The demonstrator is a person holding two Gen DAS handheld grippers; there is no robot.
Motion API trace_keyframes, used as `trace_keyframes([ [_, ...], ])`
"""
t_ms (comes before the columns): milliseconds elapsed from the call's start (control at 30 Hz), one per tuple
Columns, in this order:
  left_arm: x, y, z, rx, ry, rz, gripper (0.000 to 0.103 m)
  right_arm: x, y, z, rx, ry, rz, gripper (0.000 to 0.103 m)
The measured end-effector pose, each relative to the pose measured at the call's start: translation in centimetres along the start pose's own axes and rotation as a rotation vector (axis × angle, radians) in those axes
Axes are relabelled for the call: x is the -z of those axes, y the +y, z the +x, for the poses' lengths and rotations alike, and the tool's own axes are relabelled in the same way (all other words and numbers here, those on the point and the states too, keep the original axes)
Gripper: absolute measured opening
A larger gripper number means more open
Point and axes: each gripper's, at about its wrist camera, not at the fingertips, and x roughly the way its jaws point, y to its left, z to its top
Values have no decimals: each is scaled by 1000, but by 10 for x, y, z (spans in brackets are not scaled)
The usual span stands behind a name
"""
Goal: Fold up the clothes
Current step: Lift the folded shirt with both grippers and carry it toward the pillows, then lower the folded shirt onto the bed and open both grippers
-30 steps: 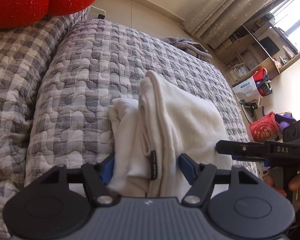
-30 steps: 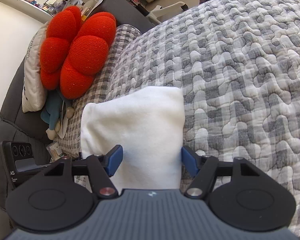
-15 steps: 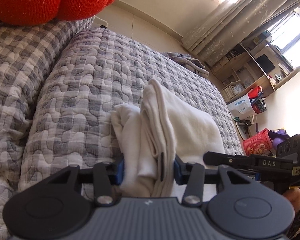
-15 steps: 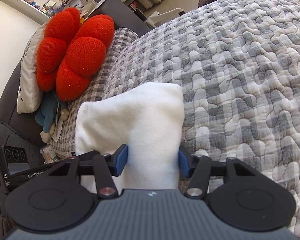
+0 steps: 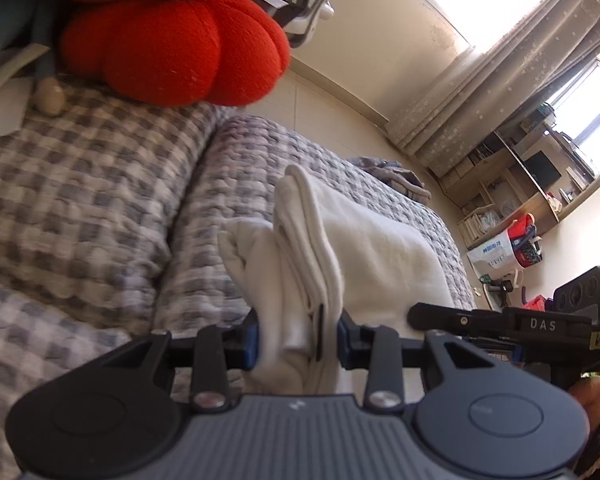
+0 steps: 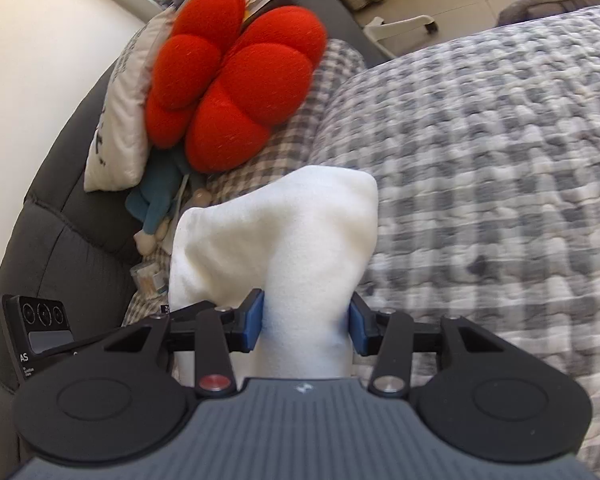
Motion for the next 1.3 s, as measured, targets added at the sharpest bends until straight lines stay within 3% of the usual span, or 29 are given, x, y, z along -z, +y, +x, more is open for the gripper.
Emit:
trace_keyframes([
  [267,10,83,-121,-159,-100,-102,36,36,110,87,-111,137,-123,47],
  [500,40,159,-206,-286,-204,-234,36,74,192,162,-205,250,-200,47],
  [733,71,211,-226,-360,-243,-317,40,101,227,211,-212,319,-259,48],
  [867,85,233,-217,-431,-220,-363,46,111,230,226,-89,327,-341,50],
  [900,87,234,-221,-420,-237,-369,54,112,230,226,-65,323,-367,52],
  [1067,76,210,-246,-492,-359,-265,54,103,234,198,-67,200,-475,52],
  [1167,62,193,-244,-481,-421,-171,52,97,240,192,-118,125,-474,52],
  [1300,50,177,-215,-540,-423,14,38,101,250,202,-169,84,-503,48],
])
